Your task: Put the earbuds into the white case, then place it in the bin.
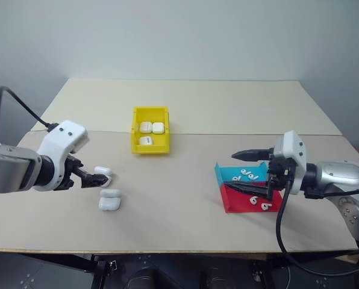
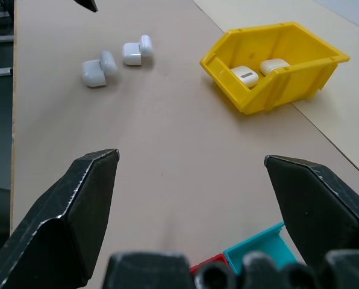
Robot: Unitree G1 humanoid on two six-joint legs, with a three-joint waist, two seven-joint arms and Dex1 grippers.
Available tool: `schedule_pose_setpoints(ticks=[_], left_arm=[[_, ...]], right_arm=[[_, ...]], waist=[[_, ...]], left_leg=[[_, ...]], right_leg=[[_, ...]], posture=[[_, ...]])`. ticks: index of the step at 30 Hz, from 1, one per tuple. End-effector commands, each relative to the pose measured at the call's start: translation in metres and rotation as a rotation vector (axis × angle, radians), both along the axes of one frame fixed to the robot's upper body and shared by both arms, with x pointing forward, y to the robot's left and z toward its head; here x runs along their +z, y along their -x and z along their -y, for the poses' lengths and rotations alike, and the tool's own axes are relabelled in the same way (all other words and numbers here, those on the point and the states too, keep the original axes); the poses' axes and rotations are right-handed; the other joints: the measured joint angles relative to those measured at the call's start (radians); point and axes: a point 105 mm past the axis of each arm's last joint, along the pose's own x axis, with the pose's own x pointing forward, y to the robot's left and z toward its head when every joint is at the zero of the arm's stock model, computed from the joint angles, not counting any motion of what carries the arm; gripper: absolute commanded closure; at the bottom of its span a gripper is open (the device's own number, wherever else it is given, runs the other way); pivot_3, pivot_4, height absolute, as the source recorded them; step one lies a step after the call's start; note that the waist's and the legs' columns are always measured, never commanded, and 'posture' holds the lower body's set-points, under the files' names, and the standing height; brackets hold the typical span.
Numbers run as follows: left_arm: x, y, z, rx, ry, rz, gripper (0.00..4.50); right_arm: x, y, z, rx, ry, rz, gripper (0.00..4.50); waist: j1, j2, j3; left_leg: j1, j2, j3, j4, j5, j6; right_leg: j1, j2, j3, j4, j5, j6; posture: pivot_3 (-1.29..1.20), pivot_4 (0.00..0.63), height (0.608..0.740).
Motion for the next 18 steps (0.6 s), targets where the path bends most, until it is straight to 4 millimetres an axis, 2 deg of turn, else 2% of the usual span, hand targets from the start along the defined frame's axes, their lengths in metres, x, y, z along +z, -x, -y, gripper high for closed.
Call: schedule_pose_setpoints(ticks=[1,6,12,14,18], left_arm=[[-0.002,-0.003,-0.005,0.049,0.023,-0.061,0.00],[-0.002,-0.005,-0.001,0.120,0.120,-0.130,0.00],[-0.015,-0.025,-0.004,0.270,0.104,-0.068,0.00],[-0.018,-0.028,-0.002,0.277,0.102,-0.066,0.00],[-0.023,-0.018,0.000,0.206,0.080,-0.159,0.00]], right_arm=[[0.008,0.003,-0.002,0.012,-0.013,0.024,0.01],[0.013,0.002,-0.002,0.018,-0.011,0.032,0.01],[0.013,0.005,-0.001,0.017,-0.007,0.022,0.01],[0.013,0.005,-0.002,0.014,-0.005,0.022,0.01],[0.014,0.005,-0.003,0.012,-0.006,0.026,0.01]], waist=[[0.000,0.000,0.000],[-0.003,-0.001,0.001],[0.005,-0.001,0.001],[0.006,-0.001,0.001],[0.004,-0.001,0.001]], left_leg=[[0.001,0.000,0.000,0.000,0.000,0.000],[0.001,0.000,-0.002,0.000,0.000,0.000],[0.001,-0.001,-0.002,0.000,0.000,0.000],[0.001,-0.002,-0.001,0.000,0.000,0.000],[0.000,-0.002,0.000,0.000,0.001,-0.001]], right_leg=[[0.000,0.000,0.000,0.000,0.000,0.000],[-0.001,0.000,0.002,0.001,0.000,0.000],[0.001,-0.002,0.001,0.000,0.000,0.000],[0.001,-0.002,0.001,0.001,0.000,0.000],[0.000,-0.001,0.001,0.000,0.000,0.000]], posture=[[0.00,0.150,0.740],[0.00,0.150,0.740],[0.00,0.150,0.740],[0.00,0.150,0.740],[0.00,0.150,0.740]])
